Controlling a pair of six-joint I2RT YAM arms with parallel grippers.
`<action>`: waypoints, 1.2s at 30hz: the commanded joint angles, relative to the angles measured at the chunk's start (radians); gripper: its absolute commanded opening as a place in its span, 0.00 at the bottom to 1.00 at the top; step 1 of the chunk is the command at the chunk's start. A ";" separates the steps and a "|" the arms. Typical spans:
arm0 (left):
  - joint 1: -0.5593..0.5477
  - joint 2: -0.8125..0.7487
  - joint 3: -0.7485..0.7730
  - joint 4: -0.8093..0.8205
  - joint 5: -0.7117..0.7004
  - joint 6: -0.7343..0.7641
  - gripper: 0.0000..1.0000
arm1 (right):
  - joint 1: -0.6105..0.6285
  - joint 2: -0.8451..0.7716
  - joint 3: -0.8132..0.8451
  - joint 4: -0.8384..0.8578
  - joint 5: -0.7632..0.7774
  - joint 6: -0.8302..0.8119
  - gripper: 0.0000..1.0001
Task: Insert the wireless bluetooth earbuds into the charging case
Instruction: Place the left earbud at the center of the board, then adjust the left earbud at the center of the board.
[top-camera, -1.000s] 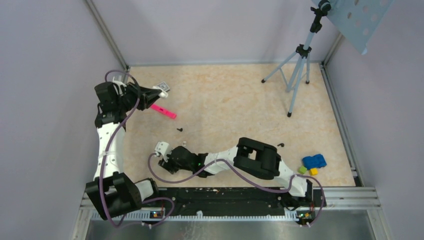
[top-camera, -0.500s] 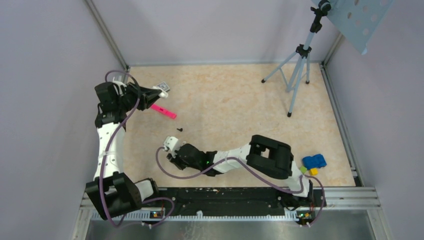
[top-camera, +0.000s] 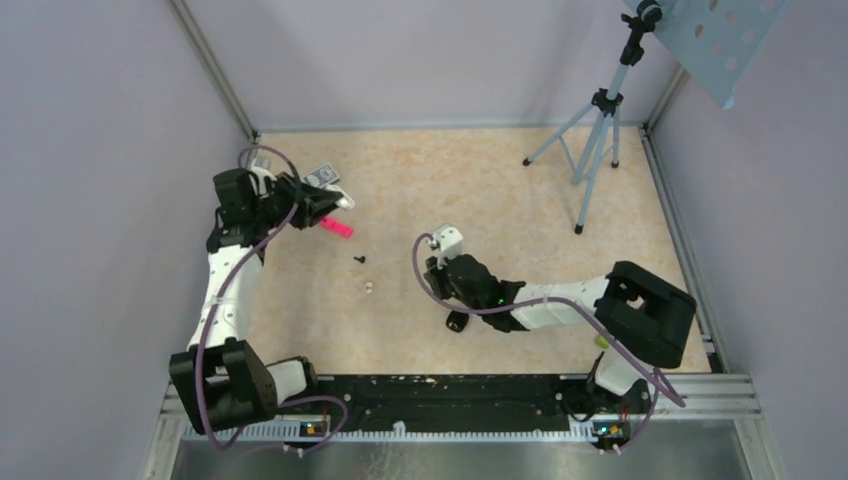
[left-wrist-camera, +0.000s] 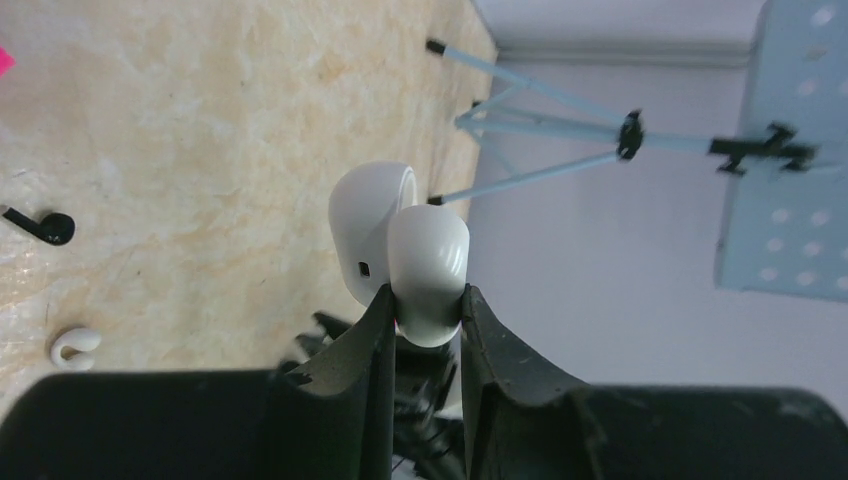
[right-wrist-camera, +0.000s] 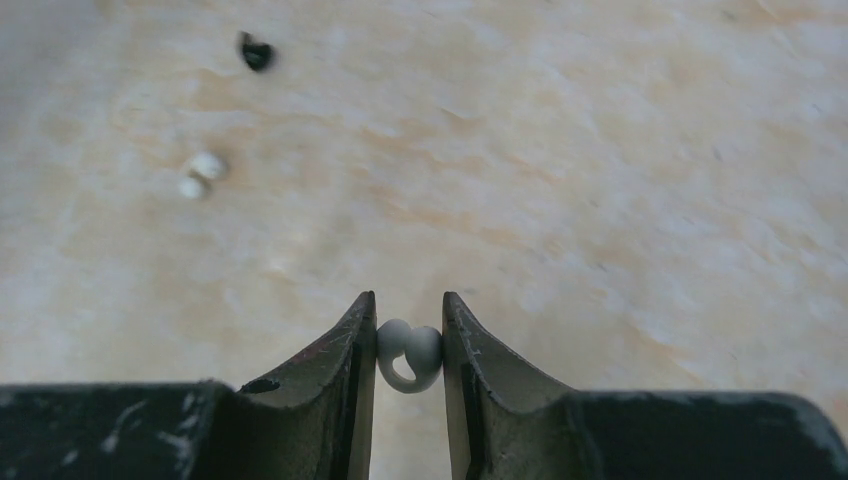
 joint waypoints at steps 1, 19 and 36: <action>-0.150 0.065 0.024 -0.008 0.051 0.151 0.00 | -0.078 -0.109 -0.118 -0.025 0.083 0.064 0.21; -0.534 0.232 -0.024 -0.015 -0.026 0.314 0.00 | -0.290 -0.213 -0.223 -0.149 0.070 0.240 0.37; -0.549 0.278 -0.030 0.054 -0.005 0.295 0.00 | -0.299 -0.341 -0.115 -0.508 0.005 0.256 0.34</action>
